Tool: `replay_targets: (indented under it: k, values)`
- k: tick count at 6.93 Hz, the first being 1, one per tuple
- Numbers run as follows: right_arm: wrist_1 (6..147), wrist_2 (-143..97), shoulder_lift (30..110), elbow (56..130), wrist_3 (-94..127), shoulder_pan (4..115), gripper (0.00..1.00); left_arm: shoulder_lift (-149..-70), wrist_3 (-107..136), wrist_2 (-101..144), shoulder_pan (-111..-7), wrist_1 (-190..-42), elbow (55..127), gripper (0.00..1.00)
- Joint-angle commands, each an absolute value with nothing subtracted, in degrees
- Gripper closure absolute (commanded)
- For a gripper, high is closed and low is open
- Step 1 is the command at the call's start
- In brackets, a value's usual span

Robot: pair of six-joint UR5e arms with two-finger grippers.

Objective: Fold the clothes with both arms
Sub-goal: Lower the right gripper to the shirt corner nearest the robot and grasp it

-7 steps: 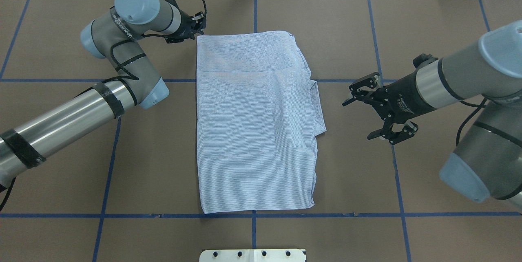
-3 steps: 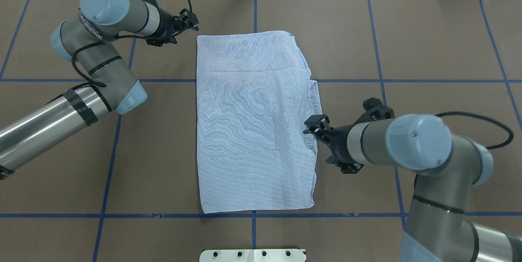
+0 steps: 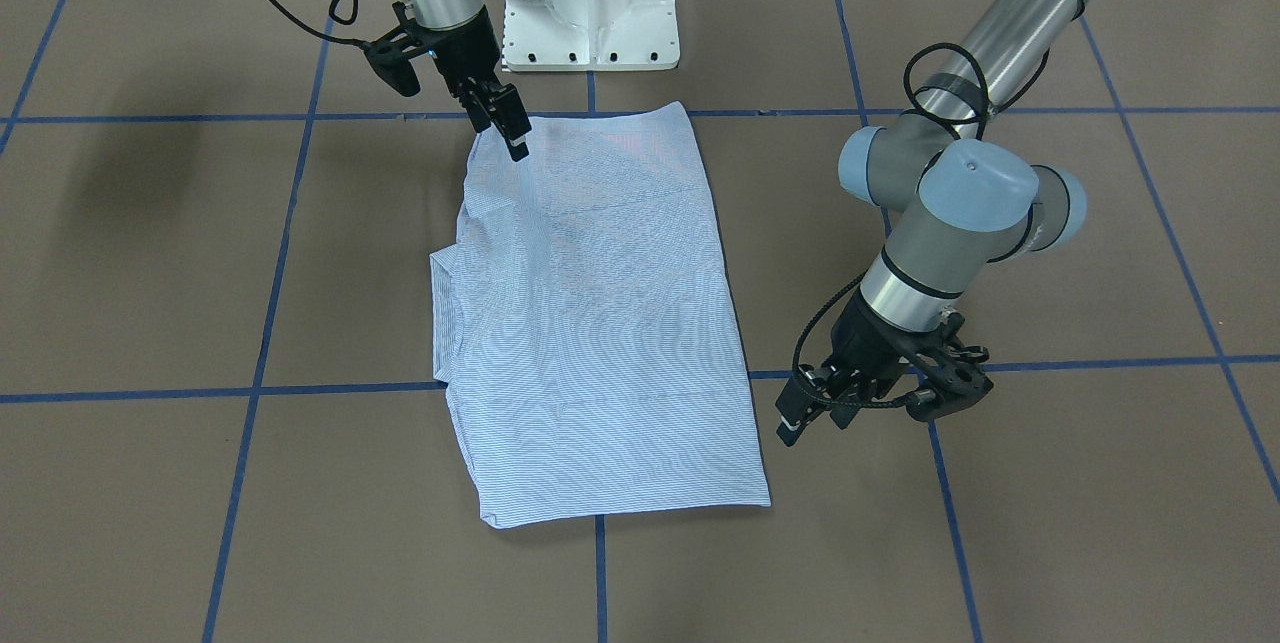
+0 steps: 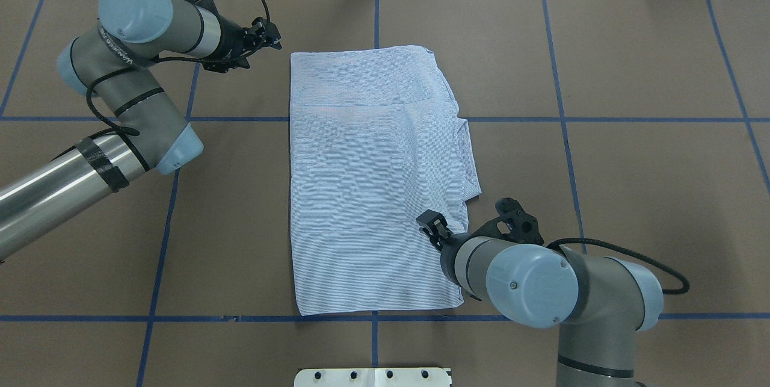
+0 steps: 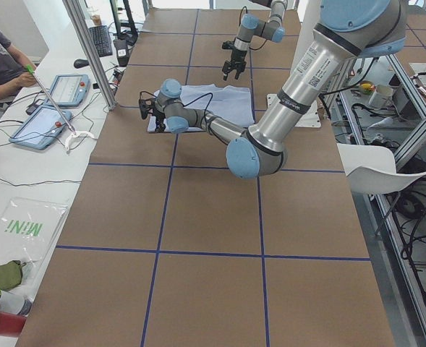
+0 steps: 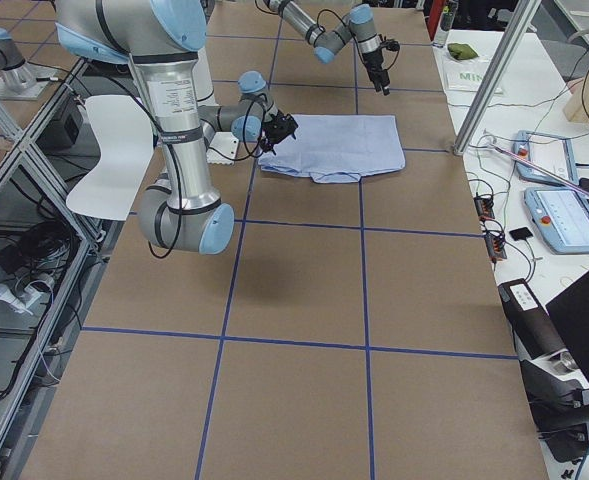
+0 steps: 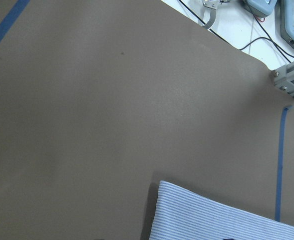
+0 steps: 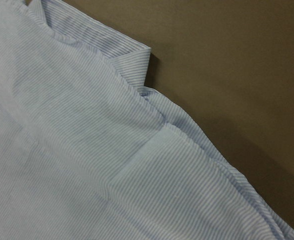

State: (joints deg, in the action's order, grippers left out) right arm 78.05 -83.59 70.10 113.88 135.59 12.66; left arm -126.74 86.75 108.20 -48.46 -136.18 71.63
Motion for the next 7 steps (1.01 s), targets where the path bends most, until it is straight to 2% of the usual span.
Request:
replay_targets:
  k: [1, 7]
  values:
    - [78.58, -81.58, 69.61, 111.63, 140.52, 9.85, 0.01, -126.3, 86.75, 108.02, -48.43, -136.14, 71.72, 0.17]
    - [80.33, -81.47, 69.96, 110.74, 141.59, 8.26, 0.05, -126.21, 87.19, 107.84, -48.43, -136.14, 71.81, 0.16]
